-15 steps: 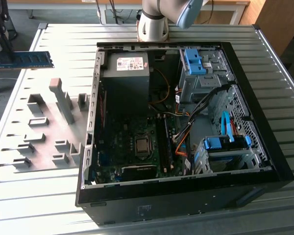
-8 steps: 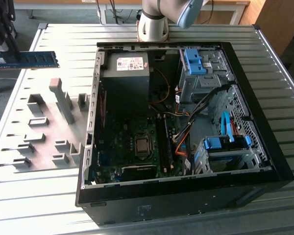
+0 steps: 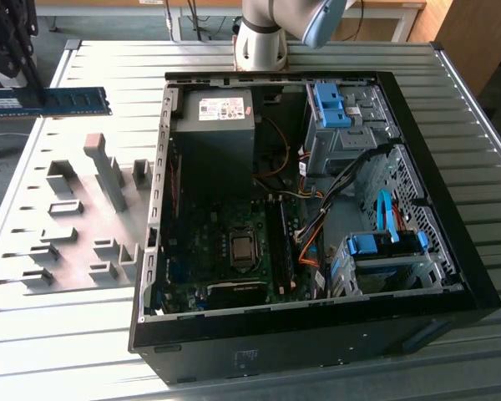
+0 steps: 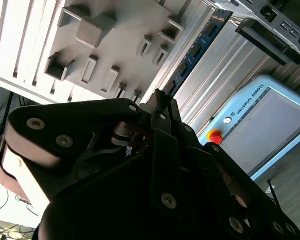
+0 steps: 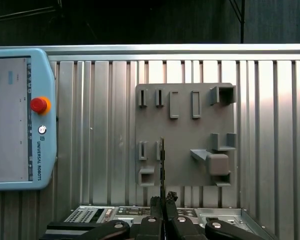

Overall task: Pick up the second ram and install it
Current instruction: 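Pick up the second ram and move it above second insertion slot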

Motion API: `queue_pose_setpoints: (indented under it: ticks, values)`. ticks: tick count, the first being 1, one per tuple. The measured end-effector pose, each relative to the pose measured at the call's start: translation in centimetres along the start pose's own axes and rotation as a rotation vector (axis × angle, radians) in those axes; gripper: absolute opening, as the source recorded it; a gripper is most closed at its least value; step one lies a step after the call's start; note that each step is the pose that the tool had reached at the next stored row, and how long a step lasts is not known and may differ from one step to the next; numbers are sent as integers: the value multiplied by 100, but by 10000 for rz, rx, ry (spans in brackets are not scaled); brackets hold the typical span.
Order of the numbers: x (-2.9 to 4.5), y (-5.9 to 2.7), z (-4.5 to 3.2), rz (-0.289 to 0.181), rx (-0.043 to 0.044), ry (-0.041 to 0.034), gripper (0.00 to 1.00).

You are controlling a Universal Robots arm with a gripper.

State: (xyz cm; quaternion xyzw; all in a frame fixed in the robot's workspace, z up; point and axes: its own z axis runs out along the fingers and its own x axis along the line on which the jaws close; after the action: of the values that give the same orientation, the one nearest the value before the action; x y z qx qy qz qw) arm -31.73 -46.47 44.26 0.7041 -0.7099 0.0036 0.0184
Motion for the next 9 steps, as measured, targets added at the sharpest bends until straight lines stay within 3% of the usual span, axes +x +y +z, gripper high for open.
queue_pose_setpoints:
  ticks: [9]
  values:
    - [-1,-131,-3,0,0,0,14]
